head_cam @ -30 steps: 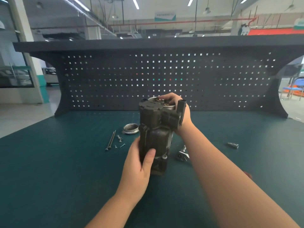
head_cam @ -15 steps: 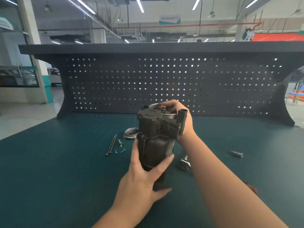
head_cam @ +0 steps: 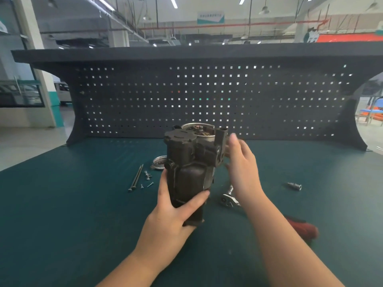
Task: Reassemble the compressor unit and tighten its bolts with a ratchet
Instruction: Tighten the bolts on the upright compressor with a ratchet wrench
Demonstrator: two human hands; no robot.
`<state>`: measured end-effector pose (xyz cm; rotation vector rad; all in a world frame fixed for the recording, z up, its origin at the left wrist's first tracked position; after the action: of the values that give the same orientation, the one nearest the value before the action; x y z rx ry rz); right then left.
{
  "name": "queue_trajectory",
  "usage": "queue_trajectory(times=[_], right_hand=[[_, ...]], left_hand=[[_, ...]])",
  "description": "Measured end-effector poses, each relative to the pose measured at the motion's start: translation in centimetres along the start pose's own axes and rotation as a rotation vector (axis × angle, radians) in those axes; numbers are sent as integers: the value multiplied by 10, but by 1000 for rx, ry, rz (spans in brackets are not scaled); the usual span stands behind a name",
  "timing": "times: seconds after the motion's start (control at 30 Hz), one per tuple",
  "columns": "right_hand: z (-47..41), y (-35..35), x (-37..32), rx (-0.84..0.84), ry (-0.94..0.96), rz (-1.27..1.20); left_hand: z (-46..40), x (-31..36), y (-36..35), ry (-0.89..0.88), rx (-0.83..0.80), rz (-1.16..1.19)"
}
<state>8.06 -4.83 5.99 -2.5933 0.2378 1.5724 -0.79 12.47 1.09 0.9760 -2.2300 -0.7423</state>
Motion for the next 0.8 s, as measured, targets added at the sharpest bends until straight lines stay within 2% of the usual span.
queue_trajectory(times=[0.07, 0.13, 0.2, 0.23, 0.33, 0.43, 0.63, 0.8], right_hand=[[5, 21, 20, -1, -122, 440], [16, 36, 58, -158, -371, 905], [33, 38, 90, -359, -536, 1167], [38, 36, 97, -407, -556, 1207], [36, 22, 97, -373, -453, 1115], [32, 10, 73, -301, -329, 1144], [31, 51, -59, 141, -4, 1039], [58, 108, -166, 258, 214, 875]], left_hand=[[-2, 1, 4, 25, 28, -55], [-7, 4, 7, 31, 50, -115], [-11, 8, 6, -5, 76, -106], [-12, 10, 3, -37, 82, -74], [-12, 6, -5, -97, 81, 79], [-12, 1, -14, -91, 17, 185], [-14, 6, -14, -81, -85, 343], [-17, 13, 8, -113, 103, 376]])
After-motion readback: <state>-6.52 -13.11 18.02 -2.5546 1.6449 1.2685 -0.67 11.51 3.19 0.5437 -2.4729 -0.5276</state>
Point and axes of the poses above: each hand's wrist, its own z-axis away from the middle knuckle, its own y-axis out of the back of the hand, x = y × z, the point moved 10 cm from there along -z, towards the middle knuckle, and after that the axes turned 4 degrees about -x, right-handed, at the moved point
